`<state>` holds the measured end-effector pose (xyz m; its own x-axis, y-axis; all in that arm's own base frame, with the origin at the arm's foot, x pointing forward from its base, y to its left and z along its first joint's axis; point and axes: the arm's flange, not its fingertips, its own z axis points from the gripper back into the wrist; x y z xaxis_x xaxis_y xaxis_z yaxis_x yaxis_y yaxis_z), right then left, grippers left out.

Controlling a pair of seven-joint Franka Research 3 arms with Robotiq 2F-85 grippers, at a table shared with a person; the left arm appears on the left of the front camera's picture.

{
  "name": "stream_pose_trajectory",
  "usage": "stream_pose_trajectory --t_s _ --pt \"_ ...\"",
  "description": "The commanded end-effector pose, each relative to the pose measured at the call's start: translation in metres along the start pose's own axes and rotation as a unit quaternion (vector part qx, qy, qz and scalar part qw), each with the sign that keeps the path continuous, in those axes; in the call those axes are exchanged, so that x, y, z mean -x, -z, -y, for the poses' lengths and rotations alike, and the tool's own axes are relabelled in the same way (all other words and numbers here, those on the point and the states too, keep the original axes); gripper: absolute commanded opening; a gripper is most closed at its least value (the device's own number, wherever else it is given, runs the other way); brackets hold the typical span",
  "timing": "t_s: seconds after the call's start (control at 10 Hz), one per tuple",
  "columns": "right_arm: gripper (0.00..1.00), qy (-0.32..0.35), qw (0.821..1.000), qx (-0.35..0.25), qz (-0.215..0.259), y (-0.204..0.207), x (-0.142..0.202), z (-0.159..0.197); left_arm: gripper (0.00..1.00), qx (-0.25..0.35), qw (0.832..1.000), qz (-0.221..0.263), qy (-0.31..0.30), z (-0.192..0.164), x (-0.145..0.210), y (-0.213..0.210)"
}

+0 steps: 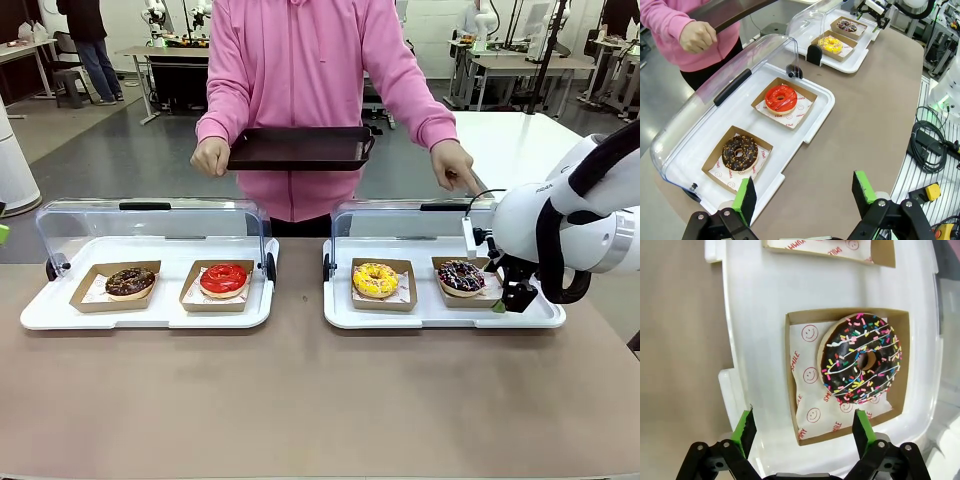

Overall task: Provide the desired donut to the person.
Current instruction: Pick up and lift the Paper togo box containing the Donut pointed at by the person.

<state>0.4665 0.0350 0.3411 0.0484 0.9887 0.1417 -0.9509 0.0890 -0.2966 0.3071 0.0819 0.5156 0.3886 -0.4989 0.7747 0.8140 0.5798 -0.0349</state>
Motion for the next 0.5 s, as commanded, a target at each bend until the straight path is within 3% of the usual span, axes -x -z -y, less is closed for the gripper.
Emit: stream_pose_trajectory --t_s 0.0,0.2,0.3,0.4 --pt "1.00 0.007 1.000 -0.004 -0.017 0.0040 0.0003 0.0079 1.00 0.004 1.000 0.005 0.006 -0.0018 0.0017 -0.0009" --pt "1.00 0.006 1.000 -0.007 -0.028 0.0065 0.0015 0.0102 1.00 0.004 1.000 0.005 0.006 -0.0018 0.0017 -0.0009" --pt "0.46 0.011 0.999 -0.002 -0.033 0.0077 0.0025 0.0123 1.00 0.004 1.000 0.005 0.006 -0.0018 0.0017 -0.0009" --pt "0.44 0.008 0.999 0.003 -0.037 0.0096 0.0031 0.0142 1.00 0.004 1.000 0.005 0.006 -0.0018 0.0017 -0.0009"
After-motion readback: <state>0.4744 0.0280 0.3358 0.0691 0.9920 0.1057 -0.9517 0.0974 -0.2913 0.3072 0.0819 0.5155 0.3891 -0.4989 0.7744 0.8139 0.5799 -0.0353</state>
